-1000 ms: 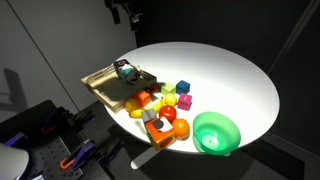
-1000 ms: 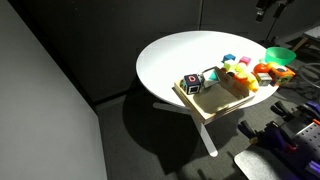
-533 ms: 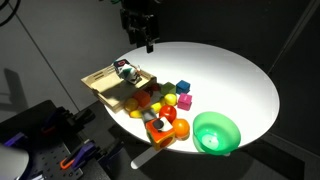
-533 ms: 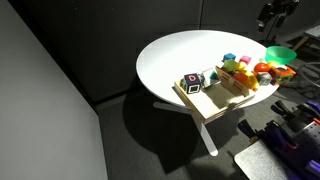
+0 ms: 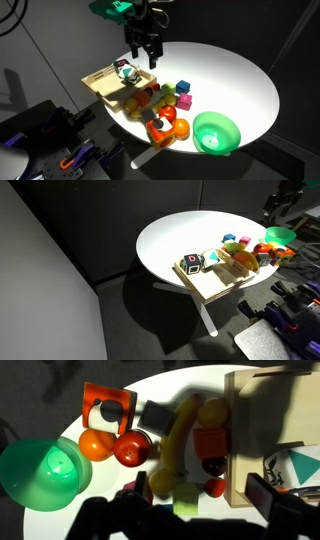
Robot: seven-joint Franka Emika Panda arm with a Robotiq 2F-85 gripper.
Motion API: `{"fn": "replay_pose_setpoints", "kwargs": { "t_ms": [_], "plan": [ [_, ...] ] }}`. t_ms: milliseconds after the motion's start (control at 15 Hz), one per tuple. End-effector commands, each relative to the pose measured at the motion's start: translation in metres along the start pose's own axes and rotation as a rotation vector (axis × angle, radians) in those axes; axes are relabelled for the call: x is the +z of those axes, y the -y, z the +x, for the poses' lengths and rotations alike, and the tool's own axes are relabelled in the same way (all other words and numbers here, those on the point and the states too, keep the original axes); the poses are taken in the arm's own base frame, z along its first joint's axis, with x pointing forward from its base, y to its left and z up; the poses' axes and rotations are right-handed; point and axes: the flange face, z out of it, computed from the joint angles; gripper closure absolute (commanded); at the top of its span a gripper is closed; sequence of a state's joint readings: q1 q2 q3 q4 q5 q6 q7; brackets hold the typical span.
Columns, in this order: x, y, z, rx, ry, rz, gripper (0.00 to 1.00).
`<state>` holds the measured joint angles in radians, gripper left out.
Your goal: Put the plush block inside the wooden box
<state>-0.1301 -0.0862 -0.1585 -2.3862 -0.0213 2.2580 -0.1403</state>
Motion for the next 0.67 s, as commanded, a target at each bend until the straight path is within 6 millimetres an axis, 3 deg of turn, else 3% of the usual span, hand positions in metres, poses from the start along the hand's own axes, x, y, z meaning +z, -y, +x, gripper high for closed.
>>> {"fn": "replay_pose_setpoints", "kwargs": {
  "t_ms": [0, 333, 600],
  "plan": [
    [0.000, -0.001, 0.000, 0.000, 0.001, 0.000, 0.00],
    [0.001, -0.003, -0.001, 0.006, 0.002, -0.007, 0.00],
    [0.023, -0.023, -0.004, 0.072, 0.035, -0.052, 0.00]
  ]
}}
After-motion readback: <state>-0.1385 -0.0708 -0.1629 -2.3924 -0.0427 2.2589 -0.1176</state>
